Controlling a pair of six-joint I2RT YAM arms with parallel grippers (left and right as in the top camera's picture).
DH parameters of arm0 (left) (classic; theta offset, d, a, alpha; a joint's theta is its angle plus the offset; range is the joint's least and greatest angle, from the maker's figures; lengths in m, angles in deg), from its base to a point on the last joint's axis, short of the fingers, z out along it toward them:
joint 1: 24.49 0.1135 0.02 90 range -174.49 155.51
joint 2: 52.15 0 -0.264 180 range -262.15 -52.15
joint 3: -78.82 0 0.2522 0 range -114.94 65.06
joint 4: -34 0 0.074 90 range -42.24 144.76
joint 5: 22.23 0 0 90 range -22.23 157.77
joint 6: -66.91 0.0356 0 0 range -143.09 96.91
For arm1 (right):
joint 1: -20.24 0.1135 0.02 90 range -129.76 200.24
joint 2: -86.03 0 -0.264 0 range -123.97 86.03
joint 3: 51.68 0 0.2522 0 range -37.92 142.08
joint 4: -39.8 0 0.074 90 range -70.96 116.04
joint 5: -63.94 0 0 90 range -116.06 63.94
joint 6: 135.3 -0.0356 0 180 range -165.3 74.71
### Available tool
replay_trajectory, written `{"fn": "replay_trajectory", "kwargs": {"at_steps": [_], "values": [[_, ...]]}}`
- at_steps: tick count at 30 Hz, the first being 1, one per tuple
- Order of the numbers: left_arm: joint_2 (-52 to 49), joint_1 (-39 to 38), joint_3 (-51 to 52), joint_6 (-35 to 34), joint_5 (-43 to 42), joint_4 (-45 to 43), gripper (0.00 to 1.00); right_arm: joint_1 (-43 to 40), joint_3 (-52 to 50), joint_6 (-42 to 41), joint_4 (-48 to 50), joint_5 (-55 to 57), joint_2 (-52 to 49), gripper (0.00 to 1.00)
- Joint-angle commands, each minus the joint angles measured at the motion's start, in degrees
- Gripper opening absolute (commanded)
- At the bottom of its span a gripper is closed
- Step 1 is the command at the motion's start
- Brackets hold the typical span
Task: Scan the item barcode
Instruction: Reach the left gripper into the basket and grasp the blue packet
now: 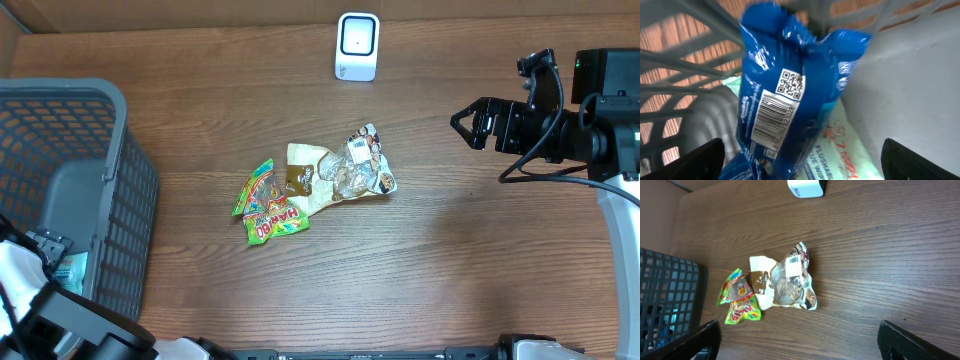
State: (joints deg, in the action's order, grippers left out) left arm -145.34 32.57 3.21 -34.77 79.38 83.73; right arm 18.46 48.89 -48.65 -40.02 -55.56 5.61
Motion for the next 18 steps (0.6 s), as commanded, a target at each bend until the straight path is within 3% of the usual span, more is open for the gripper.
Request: {"fn": "replay_trajectory", "kwargs": {"at_steps": [1, 2, 4, 6, 10, 13, 18], "values": [[-2.25, 0.22, 0.7, 1.42, 2.8, -0.07, 0.9, 0.22, 1.29, 0.42, 0.15, 0.57, 0.02, 1.0], [-2.82, 0.26, 0.7, 1.38, 2.73, -0.42, 0.81, 0.22, 1.29, 0.42, 0.15, 0.55, 0.02, 1.0], [-3.17, 0.26, 0.7, 1.38, 2.67, -0.7, 0.52, 0.22, 1.29, 0.42, 0.17, 0.55, 0.02, 1.0], [-3.17, 0.24, 0.7, 1.36, 2.01, -0.81, 0.33, 0.22, 1.29, 0.42, 0.22, 0.57, 0.02, 1.0], [-3.17, 0.22, 0.7, 1.14, -1.77, -0.66, 0.04, 0.22, 1.29, 0.42, 0.81, 0.57, 0.02, 1.0], [-3.17, 0.17, 0.66, 1.14, -7.63, -0.59, 0.04, 0.22, 1.29, 0.42, 1.05, 0.57, 0.02, 1.0], [-2.27, -0.2, -5.27, -1.25, -25.0, 3.69, 0.04, 0.22, 1.29, 0.42, 1.05, 0.55, 0.02, 1.0]]}}
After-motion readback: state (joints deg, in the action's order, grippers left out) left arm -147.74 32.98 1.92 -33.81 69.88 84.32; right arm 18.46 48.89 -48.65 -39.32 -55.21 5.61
